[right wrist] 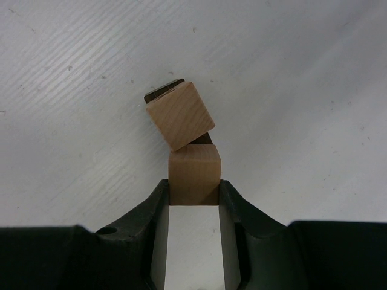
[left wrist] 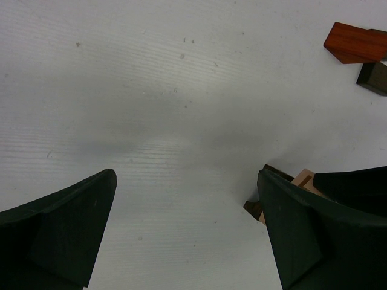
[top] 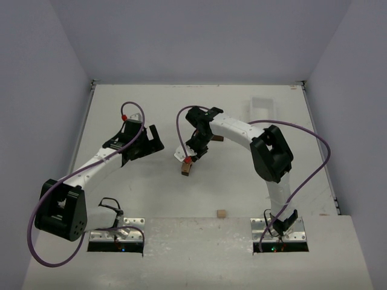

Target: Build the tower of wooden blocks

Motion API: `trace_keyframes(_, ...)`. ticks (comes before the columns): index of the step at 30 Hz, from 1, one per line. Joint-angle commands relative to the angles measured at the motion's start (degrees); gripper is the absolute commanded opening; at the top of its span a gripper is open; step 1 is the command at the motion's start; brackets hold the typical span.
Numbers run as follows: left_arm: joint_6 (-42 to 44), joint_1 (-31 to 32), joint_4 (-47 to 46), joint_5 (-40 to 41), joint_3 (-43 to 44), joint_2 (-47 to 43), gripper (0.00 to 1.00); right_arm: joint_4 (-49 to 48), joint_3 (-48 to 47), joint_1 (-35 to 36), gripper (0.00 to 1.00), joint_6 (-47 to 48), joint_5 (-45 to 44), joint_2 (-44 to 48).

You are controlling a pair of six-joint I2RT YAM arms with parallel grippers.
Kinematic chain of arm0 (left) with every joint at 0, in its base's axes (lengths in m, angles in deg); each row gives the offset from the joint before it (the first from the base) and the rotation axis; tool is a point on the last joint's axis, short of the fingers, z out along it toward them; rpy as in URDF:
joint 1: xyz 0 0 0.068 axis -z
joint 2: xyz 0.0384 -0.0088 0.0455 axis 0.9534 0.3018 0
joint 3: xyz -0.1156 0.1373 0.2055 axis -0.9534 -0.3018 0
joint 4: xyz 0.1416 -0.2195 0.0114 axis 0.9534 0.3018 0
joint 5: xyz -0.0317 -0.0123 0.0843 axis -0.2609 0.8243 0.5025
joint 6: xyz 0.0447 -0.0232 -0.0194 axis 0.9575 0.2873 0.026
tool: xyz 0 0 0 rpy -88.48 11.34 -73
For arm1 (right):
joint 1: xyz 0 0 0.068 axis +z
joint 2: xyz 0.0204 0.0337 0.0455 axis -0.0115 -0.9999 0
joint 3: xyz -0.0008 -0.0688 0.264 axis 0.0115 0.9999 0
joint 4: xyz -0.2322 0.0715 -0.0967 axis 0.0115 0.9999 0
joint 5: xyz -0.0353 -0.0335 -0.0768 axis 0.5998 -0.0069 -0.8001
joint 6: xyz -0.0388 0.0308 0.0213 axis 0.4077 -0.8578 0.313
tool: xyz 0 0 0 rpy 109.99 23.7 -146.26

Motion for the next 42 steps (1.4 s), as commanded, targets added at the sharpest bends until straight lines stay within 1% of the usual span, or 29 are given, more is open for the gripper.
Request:
trace_keyframes(1,0.66,0.54,-1.02,0.55,1.54,0.18,1.0,1.45,-1.91,0.54,0.22,2.79,0.84,0.01)
trace_keyframes(20,0.92,1.28,-1.02,0.99,1.6,0.53,1.0,2.31,-2.83,0.76,0.23,6.01,-0.16,-0.93)
trace_keyframes(35,0.92,1.72,-0.94,1.34,1.51,0.53,1.0,1.94,-2.39,1.29,0.23,5.58,-1.51,-0.94)
trace_keyframes(42,0.92,1.89,-0.94,1.43,1.44,0.62,1.0,1.88,-2.76,1.35,0.26,5.77,-1.74,-1.39)
